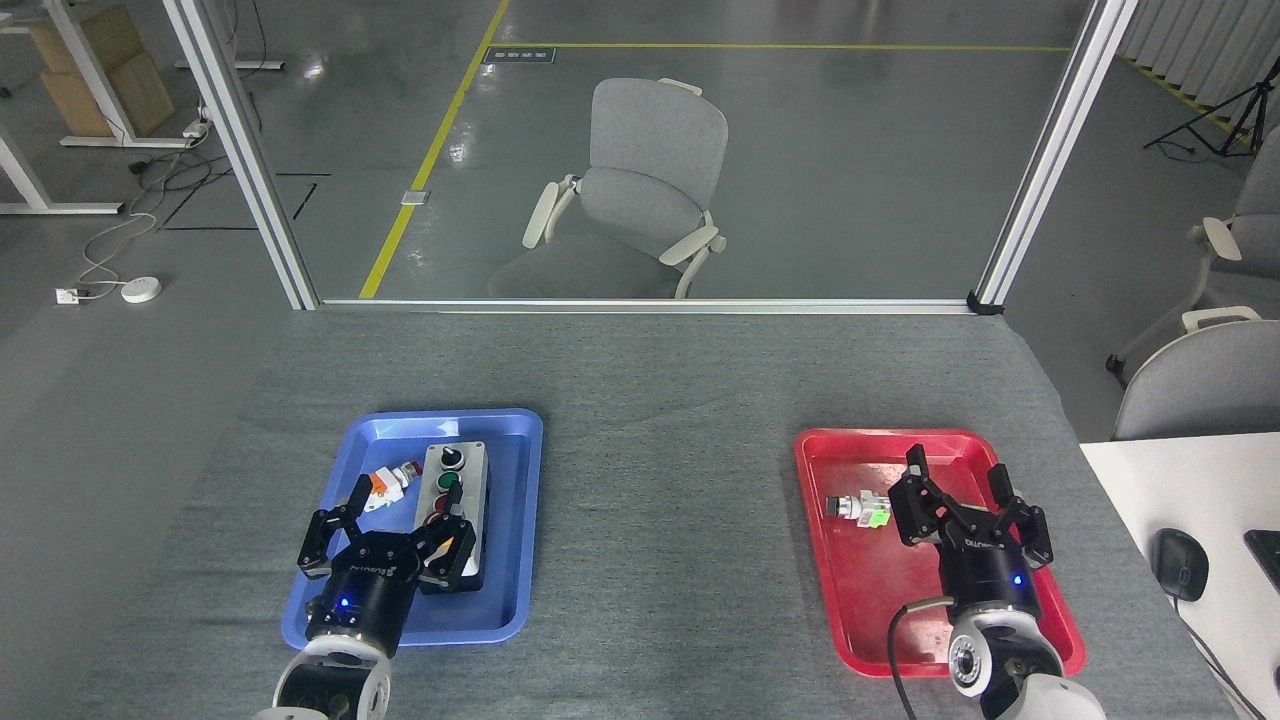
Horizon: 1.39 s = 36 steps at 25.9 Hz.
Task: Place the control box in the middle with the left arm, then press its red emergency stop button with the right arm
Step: 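Grasp the gray control box in the blue tray with the left gripper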
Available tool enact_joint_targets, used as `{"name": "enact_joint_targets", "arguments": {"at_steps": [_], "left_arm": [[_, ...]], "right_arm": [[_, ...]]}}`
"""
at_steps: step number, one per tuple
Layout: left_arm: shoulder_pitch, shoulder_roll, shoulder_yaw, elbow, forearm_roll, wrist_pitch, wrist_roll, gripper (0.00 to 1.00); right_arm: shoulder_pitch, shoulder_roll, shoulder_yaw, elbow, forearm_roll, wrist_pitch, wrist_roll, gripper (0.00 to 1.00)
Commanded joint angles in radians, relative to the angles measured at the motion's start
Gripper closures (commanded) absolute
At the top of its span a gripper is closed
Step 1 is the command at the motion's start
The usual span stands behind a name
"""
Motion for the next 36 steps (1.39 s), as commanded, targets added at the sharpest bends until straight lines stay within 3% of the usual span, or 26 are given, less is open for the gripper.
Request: {"name": "enact_joint_targets", "arguments": {"at_steps": [1,24,29,36], "left_arm": [[0.015,-0.011,0.002,-0.002,0.000,0.004,0.003,0.01],[0.015,-0.013,-0.003,0.015,-0.013,0.023,0.032,0.01],[0.006,-0.019,-0.026,0.076,-0.017,0.111,0.089,0.01],[-0.034,-0.025,-0.093,0.197,-0.017,0.102,0.128,0.02]], "right_arm": [[0.000,-0.001,0.000,0.000,0.001,-0.001,0.005,0.00],[-0.009,-0.002,-0.002,0.001,0.002,-0.002,0.005,0.00],[-0.009,-0.002,0.000,0.001,0.002,-0.002,0.005,0.00],[-0.009,0.001,-0.002,0.001,0.002,-0.002,0.005,0.00]]}}
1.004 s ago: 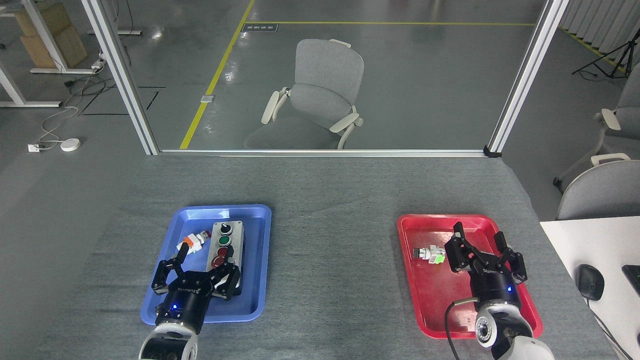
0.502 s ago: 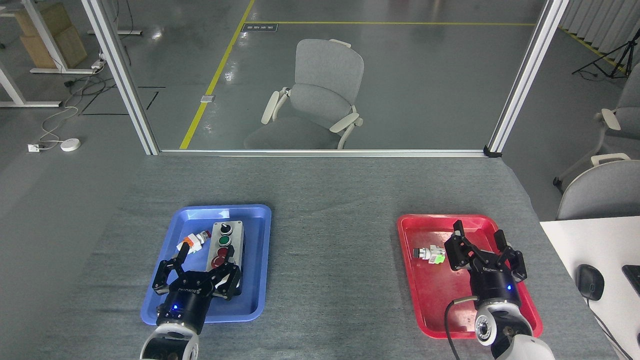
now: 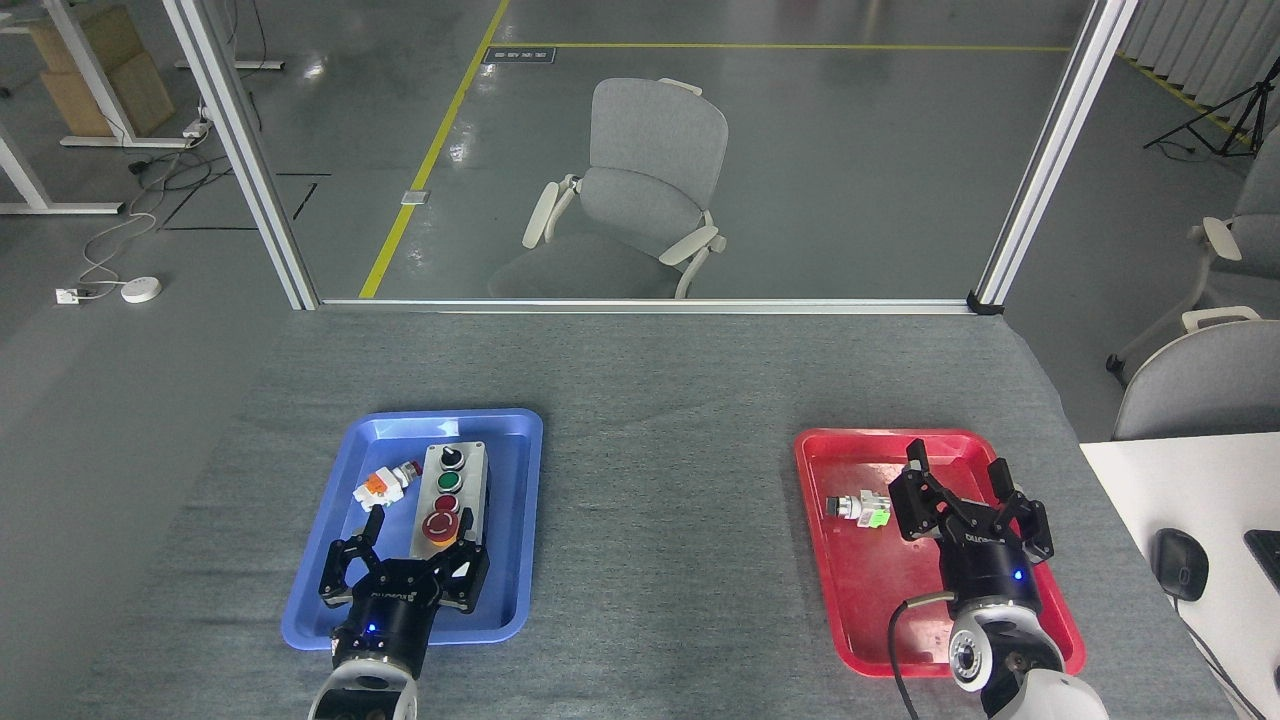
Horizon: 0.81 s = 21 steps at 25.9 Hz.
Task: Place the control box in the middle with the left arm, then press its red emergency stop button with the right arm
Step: 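Grasp the gray control box in the blue tray with the left gripper, then lift the control box and carry it toward the table middle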
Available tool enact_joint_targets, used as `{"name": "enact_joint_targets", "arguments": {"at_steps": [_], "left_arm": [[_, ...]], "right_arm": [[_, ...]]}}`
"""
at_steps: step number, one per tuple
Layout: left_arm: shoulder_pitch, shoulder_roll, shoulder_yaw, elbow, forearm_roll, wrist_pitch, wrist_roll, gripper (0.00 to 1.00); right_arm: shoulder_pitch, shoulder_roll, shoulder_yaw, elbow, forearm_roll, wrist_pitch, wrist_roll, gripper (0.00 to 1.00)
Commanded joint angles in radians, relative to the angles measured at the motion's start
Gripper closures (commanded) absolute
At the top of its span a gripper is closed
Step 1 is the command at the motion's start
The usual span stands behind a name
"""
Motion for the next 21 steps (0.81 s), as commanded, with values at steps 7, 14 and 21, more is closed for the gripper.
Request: {"name": "enact_joint_targets", "arguments": {"at_steps": [7,14,21], "left_arm": [[-0.064,-0.040,-0.034,0.217,0.003,0.016,0.081,0.02],[-0.107,-0.061,-0.034,0.342,0.011,0.067,0.124,0.02],[-0.193,-0.089,-0.034,0.490,0.021,0.067,0.135,0.01]], "right_arm": [[0.000,0.005,-0.001,0.000,0.000,0.000,-0.002,0.00],[-0.002,0.008,-0.003,0.000,-0.002,0.000,0.000,0.00],[-0.008,0.007,0.001,0.000,0.000,0.000,-0.002,0.00]]}}
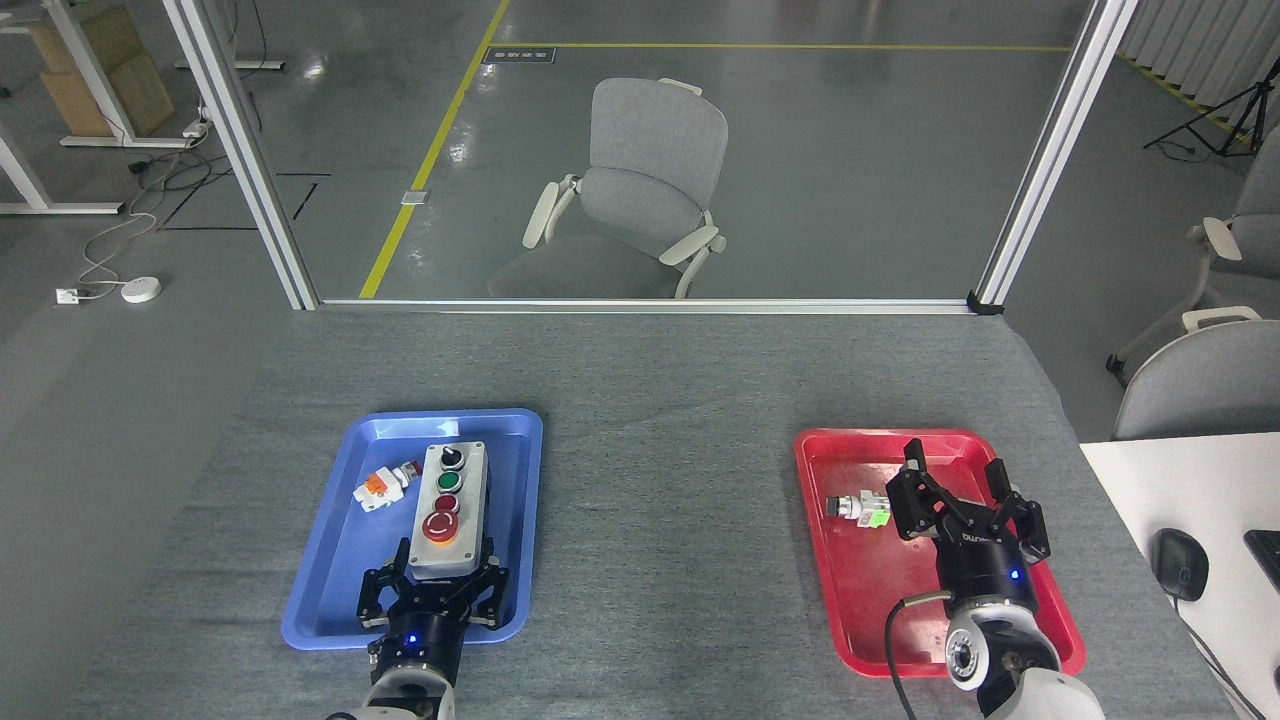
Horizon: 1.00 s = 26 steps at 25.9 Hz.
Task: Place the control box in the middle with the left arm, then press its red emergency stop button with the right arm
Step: 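Lift the control box and carry it toward the table middle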
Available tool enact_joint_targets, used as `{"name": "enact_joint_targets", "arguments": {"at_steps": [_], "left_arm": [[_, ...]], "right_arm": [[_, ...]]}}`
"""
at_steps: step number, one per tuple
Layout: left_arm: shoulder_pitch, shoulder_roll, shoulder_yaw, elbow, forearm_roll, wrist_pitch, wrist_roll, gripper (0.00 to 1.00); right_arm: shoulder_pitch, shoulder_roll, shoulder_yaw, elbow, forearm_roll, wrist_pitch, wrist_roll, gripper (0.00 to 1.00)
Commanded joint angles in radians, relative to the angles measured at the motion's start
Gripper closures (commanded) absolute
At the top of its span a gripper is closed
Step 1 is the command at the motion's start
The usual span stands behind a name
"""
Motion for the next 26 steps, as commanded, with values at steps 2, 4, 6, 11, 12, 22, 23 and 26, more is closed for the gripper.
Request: {"name": "enact_joint_targets", "arguments": {"at_steps": [2,4,6,11,12,22,23,26], "left_arm": [[-0.076,-0.037,0.000,0.150,0.004,0.002,0.003,0.02],[-0.113,-0.048,0.000,0.216,0.005,0.002,0.006,0.02],[-0.127,-0.057,0.002,0.249,0.027,0.005,0.027,0.11],[-0.122,-0.046,0.002,0.256,0.105,-0.024,0.103,0.80],[-0.119,-0.046,0.002,0.253,0.105,-0.024,0.110,0.82],[0.011,-0.042,-0.005,-0.142,0.103,-0.044,0.072,0.87],[0.016,-0.043,-0.009,-0.169,0.102,-0.050,0.047,0.86],[0.014,-0.056,-0.077,-0.195,0.099,-0.047,0.008,0.86]], "right_arm": [[-0.005,0.001,0.001,0.000,0.000,0.001,0.004,0.00],[-0.005,0.001,0.001,0.000,0.000,0.001,0.005,0.00],[-0.006,0.001,0.000,0.000,-0.002,0.001,0.005,0.00],[-0.006,0.001,0.000,0.000,-0.002,0.000,0.004,0.00],[-0.006,0.001,0.000,0.000,-0.002,0.000,0.004,0.00],[-0.006,-0.002,0.000,0.000,-0.002,0.000,0.004,0.00],[-0.005,-0.002,0.000,0.000,-0.002,0.000,0.004,0.00],[-0.005,-0.002,0.000,0.000,-0.002,0.000,0.004,0.00]]}}
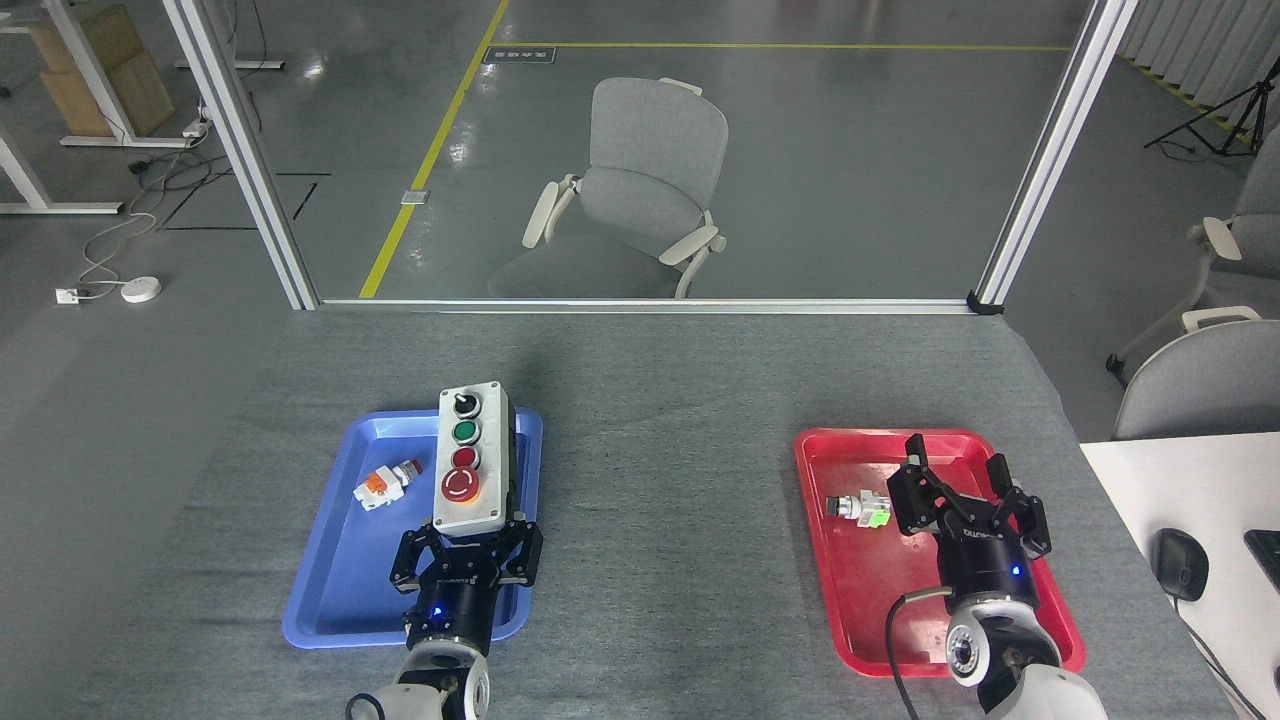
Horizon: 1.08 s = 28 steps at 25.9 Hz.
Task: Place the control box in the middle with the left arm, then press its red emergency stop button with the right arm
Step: 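Lift the control box and carry it toward the table middle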
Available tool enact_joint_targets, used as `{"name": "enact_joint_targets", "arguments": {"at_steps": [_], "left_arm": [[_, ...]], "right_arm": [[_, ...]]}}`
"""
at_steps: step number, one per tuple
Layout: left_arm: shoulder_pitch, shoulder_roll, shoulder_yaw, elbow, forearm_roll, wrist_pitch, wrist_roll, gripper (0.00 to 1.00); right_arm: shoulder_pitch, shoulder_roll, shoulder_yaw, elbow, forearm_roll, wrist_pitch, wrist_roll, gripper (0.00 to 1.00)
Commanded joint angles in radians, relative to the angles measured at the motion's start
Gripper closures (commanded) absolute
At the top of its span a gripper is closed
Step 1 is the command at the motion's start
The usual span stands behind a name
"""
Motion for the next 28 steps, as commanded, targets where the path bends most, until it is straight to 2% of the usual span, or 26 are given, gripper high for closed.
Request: {"name": "enact_joint_targets", "arguments": {"at_steps": [1,6,10,12,18,28], "left_arm": [[0.005,-0.014,-0.087,-0.050,-0.003,0.007,-0.041,0.86],[-0.002,-0.112,-0.239,-0.046,-0.014,0.076,-0.058,0.86],[-0.035,-0.114,-0.420,-0.030,0.005,0.189,-0.070,0.85],[-0.039,-0.114,-0.480,-0.017,0.006,0.205,-0.099,0.85],[-0.039,-0.115,-0.575,0.049,0.028,0.188,-0.116,0.83],[-0.053,-0.114,-0.581,0.163,0.028,0.059,-0.110,0.82]], "right_arm": [[0.001,-0.002,0.000,0.000,0.000,0.000,0.000,0.00],[0.001,-0.005,0.000,0.000,0.000,-0.002,0.000,0.00],[0.001,-0.006,0.002,0.000,-0.034,0.000,0.000,0.00],[0.002,-0.006,0.003,0.000,-0.040,0.000,0.000,0.00],[0.002,-0.008,0.003,0.000,-0.038,-0.003,0.000,0.00],[0.004,-0.012,0.003,0.000,-0.037,-0.009,-0.002,0.00]]}}
